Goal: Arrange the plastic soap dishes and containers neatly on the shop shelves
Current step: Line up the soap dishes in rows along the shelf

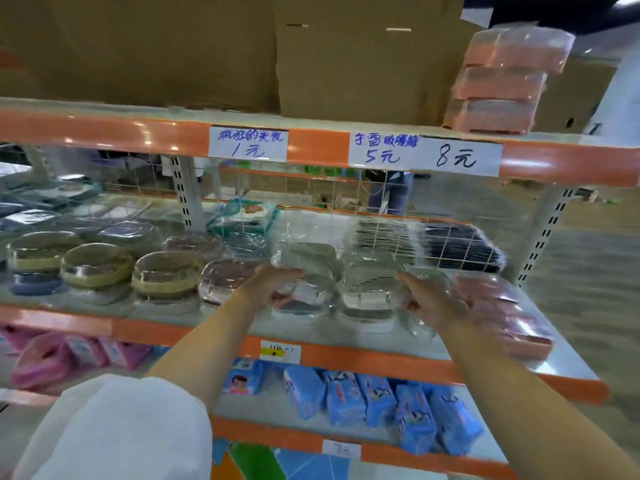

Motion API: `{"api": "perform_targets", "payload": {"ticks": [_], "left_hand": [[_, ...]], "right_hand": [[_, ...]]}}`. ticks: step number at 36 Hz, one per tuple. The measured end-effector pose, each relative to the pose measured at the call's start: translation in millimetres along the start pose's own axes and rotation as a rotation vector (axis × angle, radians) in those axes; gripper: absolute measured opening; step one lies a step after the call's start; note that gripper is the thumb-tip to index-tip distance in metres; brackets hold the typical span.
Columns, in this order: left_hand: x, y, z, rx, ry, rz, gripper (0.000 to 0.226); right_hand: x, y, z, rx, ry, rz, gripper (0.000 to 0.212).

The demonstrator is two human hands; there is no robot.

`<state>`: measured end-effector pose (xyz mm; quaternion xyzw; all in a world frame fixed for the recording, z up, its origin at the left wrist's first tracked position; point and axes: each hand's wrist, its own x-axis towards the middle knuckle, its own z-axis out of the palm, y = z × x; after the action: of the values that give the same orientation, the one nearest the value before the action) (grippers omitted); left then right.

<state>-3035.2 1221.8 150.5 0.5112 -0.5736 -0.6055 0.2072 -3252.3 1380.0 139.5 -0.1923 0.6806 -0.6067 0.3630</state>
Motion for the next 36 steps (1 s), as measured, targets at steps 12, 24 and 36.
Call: {"api": "perform_targets", "payload": {"ticks": [12,24,36], "left_hand": [[19,11,-2,0.93,0.054,0.138,0.073],[8,2,1,1.161,0.166,0.145,0.08],[-27,-2,27,1.284,0.325,0.153,0.068]], "right_hand": [[23,13,19,-0.857,0.179,-0.07,0.047],[15,14,8,-0.872,0.098,-0.137,0.061],[-16,5,-5,-1.072,-0.04,-0.253,0.058]]}}
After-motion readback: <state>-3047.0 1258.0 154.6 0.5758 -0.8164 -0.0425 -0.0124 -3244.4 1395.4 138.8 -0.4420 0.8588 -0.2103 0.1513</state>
